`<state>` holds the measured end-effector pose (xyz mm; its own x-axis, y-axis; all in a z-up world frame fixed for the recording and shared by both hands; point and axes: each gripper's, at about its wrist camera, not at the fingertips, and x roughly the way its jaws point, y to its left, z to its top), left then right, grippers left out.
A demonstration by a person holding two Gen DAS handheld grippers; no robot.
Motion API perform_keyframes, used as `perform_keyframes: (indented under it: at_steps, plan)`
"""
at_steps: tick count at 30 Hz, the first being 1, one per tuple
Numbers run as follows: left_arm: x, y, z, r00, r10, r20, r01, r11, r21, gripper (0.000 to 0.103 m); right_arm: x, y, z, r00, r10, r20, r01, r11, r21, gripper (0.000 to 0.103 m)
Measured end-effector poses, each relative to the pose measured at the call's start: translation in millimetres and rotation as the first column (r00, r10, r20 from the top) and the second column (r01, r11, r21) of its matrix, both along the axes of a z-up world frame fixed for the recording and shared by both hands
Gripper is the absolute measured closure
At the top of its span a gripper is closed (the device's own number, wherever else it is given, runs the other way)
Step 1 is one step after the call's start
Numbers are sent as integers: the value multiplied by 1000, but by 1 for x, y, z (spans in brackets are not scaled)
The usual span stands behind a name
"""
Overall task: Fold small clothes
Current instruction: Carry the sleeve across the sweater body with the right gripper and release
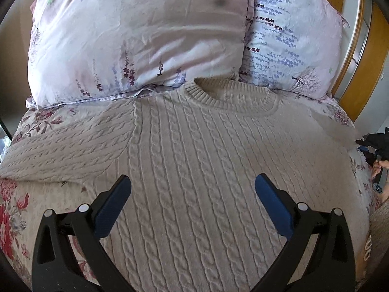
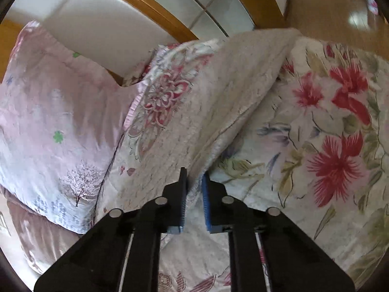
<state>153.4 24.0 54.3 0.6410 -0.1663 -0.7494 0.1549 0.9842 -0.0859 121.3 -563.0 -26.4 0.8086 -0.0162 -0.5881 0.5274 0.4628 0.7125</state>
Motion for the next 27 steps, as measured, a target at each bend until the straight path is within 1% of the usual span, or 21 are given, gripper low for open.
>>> perform_keyframes:
  at_steps: [3, 5, 6, 8, 9, 11, 12, 14, 15, 17, 18, 20, 22, 23, 24, 26, 27]
  plan:
    - [2, -1, 1, 1000, 10, 18, -10, 1000, 17, 2, 2, 9, 15, 1000, 13, 21, -11, 997, -81, 92]
    - [2, 0, 2, 1000, 10, 29, -10, 1000, 11, 2, 5, 19, 32, 999, 34, 39, -28, 987, -155, 93]
    - [2, 1, 2, 999, 10, 32, -10, 1000, -1, 2, 6, 26, 44, 997, 54, 54, -42, 979, -199, 93]
    - [3, 5, 2, 999, 4, 36, -3, 999, -42, 2, 8, 39, 61, 992, 92, 84, -68, 966, -251, 93]
    - [3, 8, 2, 999, 2, 38, 1, 997, -77, 2, 9, 49, 70, 988, 118, 99, -87, 957, -277, 93]
    - [4, 14, 2, 999, 7, 40, -1, 990, -143, 2, 11, 75, 90, 970, 202, 137, -148, 932, -331, 93]
    - [5, 16, 2, 999, 11, 40, -5, 987, -161, 2, 12, 88, 98, 958, 245, 152, -180, 920, -347, 93]
    - [6, 19, 2, 999, 22, 36, -15, 981, -193, 2, 13, 122, 111, 917, 358, 177, -273, 885, -378, 93]
    - [7, 20, 2, 999, 24, 33, -16, 978, -207, 2, 17, 145, 116, 886, 428, 177, -335, 856, -394, 93]
    - [7, 20, 2, 999, 25, 33, -17, 974, -224, 2, 23, 178, 114, 840, 520, 152, -427, 809, -404, 93]
    - [7, 19, 2, 999, 25, 34, -16, 972, -233, 2, 28, 198, 109, 810, 573, 124, -488, 776, -400, 93]
    - [6, 17, 1, 999, 21, 35, -12, 970, -243, 2, 39, 230, 91, 763, 644, 56, -581, 722, -377, 93]
    - [6, 13, 0, 999, 10, 31, -2, 969, -248, 2, 52, 254, 64, 722, 692, -24, -661, 679, -318, 92]
    - [6, 12, 0, 1000, 2, 28, 5, 969, -249, 2, 56, 261, 55, 711, 702, -47, -681, 670, -295, 92]
    - [6, 10, 0, 1000, -5, 25, 11, 968, -250, 2, 59, 265, 48, 708, 703, -71, -692, 670, -269, 91]
    - [5, 10, -1, 1000, -14, 22, 20, 966, -257, 2, 58, 262, 45, 713, 699, -52, -690, 687, -228, 84]
    - [4, 10, -1, 1000, -18, 22, 23, 965, -263, 2, 58, 258, 47, 720, 694, -28, -684, 701, -202, 70]
